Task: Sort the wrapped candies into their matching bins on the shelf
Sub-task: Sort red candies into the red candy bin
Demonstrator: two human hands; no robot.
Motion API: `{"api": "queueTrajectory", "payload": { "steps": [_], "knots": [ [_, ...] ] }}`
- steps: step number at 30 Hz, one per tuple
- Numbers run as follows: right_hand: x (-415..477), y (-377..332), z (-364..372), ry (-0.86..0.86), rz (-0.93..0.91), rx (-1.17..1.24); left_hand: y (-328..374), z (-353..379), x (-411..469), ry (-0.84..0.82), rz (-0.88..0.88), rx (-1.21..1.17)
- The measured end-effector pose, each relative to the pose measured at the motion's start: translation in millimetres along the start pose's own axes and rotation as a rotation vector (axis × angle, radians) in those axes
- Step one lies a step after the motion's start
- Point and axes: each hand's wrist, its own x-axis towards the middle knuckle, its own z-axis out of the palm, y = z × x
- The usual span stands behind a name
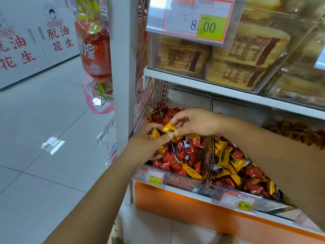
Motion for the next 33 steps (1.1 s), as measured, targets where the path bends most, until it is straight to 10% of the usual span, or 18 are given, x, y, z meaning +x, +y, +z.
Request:
{"api": "queueTrajectory", "payload": {
  "steps": [6,14,23,33],
  "knots": [
    [-13.7,-1.8,-4.5,-0.062,0.064,0.204,-1.2,3.3,-1.1,0.044,0.045,-0.015],
    [-17.8,-7.1,28.1,-0.515,0.183,-0.725,-3.6,-1.4,0.1,0.005,0.070,0.074],
    [-14.0,6.9,-31.2,-0.008,0.102,-0.197,-7.0,-6.7,1.3,0.013,0.080,0.079],
    [20.5,25.8,-21.8,-0.122,0.279,-0.723,-5.9,-6.4,1.2,0.008,0.081,0.100]
  ]
}}
